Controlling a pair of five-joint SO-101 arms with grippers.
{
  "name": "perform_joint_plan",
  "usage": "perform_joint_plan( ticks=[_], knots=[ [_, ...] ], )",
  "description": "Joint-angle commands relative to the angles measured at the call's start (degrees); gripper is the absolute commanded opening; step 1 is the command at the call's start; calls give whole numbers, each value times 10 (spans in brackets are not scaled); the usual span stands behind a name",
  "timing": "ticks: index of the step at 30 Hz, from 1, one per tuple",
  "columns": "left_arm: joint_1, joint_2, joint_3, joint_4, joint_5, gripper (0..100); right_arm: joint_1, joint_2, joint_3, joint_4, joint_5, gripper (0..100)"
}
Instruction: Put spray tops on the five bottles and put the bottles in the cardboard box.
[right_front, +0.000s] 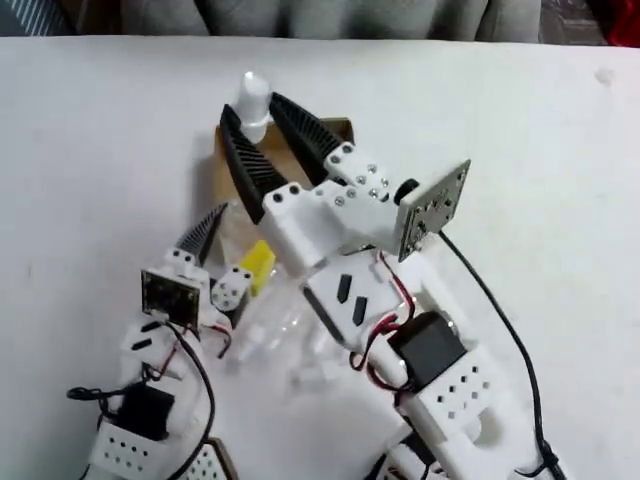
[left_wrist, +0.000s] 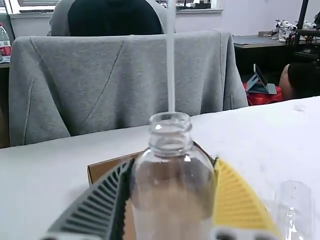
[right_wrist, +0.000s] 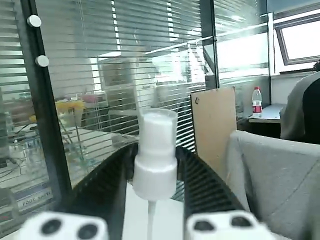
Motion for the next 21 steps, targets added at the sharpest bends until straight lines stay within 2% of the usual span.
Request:
perform_joint_plan(
  ticks=[1,21],
  knots=[
    [3,-11,3,-20,-8,22,-4,-14,-1,-6,-4,15],
    [3,-11,4,-20,-8,22,-1,-11,29,-6,-4,15]
  ],
)
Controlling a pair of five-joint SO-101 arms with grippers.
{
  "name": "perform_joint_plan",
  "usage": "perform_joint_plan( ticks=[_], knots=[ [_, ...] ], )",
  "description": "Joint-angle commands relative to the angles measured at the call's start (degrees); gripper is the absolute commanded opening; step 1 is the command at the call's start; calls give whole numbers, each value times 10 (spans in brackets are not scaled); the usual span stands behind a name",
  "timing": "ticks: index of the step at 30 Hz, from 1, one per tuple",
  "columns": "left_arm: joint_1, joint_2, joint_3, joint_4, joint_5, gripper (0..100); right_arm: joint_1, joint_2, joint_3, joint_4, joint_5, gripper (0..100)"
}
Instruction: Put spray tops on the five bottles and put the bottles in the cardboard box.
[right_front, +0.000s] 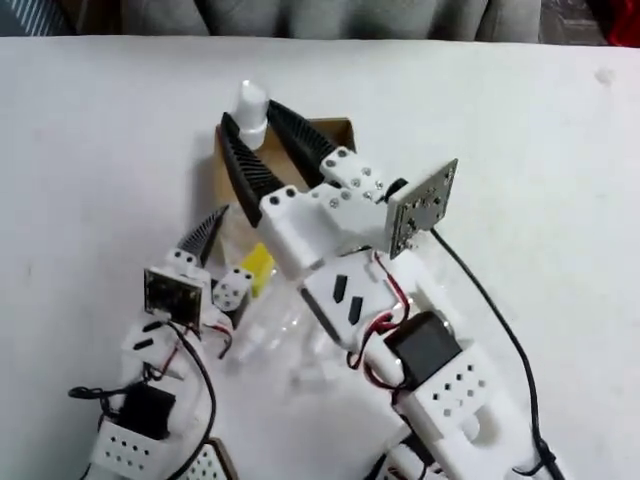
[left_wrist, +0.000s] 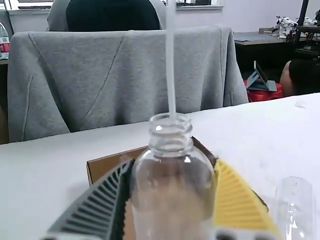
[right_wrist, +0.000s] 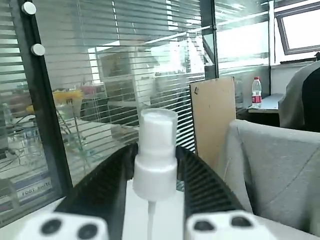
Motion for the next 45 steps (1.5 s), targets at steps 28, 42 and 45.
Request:
perform_joint_plan(
  ticks=[28,42,45],
  knots=[
    [3,-11,-6,-20,-8,22,-5,-6,92,67,0,15],
    [3,-11,-5,-20,-8,22,-36,64,55,84,1,15],
    [3,-11,-5,-20,-8,22,-36,64,55,106,1,15]
  ],
)
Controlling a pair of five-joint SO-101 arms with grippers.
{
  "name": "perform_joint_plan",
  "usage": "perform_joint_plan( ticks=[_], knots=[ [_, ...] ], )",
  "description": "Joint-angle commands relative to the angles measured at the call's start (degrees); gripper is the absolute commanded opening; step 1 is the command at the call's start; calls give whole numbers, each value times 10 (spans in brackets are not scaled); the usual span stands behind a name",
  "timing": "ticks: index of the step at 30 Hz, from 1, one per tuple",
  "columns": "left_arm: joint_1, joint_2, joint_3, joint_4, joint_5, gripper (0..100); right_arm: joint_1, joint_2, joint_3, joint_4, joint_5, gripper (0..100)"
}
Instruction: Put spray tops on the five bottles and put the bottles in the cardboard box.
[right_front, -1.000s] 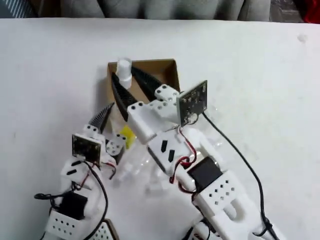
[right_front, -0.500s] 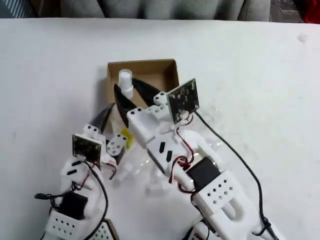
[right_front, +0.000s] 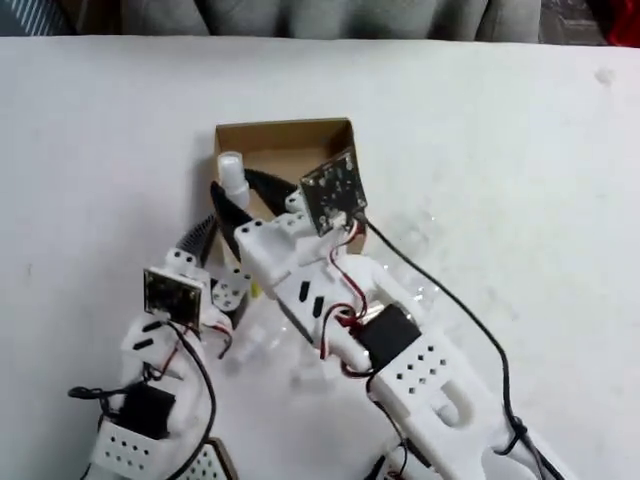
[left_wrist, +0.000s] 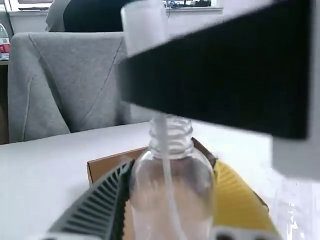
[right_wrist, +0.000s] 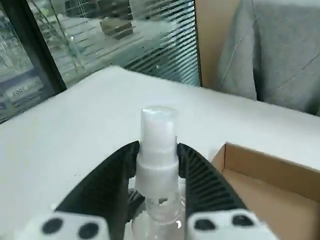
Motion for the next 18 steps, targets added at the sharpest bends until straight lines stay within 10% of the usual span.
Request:
perform_joint_plan(
  ticks=[1,18],
  knots=[
    [4,-11,-5,-20,-8,22,-9,1,-35,29,0,15],
    [4,-11,-4,-20,-8,22,-30,-71,-174,277,40,144]
  ],
)
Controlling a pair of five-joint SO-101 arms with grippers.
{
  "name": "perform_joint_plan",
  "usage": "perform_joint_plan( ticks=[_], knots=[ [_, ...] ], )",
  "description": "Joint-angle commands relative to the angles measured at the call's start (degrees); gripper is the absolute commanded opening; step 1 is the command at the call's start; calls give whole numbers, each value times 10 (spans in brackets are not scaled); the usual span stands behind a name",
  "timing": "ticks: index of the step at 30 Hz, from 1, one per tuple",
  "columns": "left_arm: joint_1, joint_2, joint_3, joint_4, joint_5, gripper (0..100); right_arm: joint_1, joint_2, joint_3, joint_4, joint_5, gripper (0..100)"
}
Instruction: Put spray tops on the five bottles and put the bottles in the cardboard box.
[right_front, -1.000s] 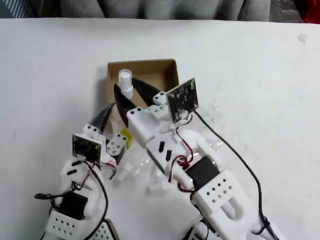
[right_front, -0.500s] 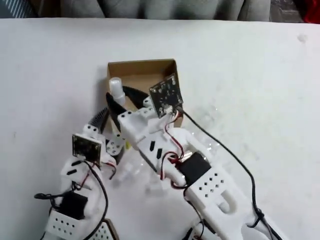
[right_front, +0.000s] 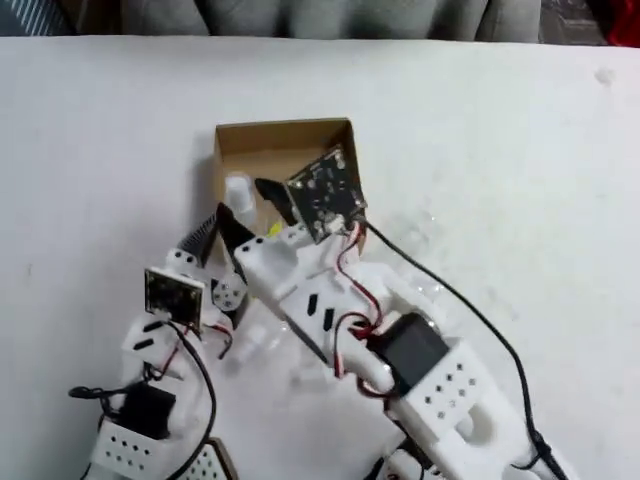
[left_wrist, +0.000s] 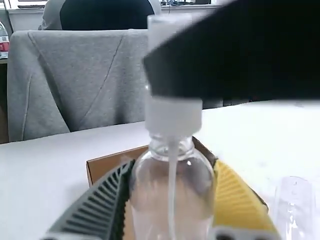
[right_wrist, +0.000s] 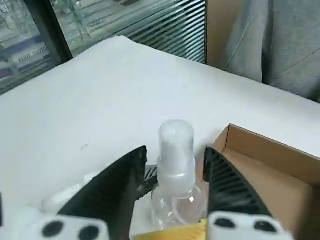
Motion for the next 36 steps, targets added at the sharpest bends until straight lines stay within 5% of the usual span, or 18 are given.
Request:
perform_joint_plan(
  ticks=[1,11,15,23,30,36],
  knots=[
    [3,-11,-5,-20,-8,22,-6,-36,-67,50,9,144],
    [3,-11,-5,-20,-7,22,73,-86,-104,181,9,135],
    [-4,-10,-10,-19,-3,22,120,-92,-98,231,9,15],
    [-35,-6,-58,21,-2,21,147,-145,40,247,9,15],
    [-34,-6,-100,41,13,21,83,-204,198,166,9,15],
    [-36,-6,-101,37,39,21,-3,-269,346,-15,4,15]
  ],
)
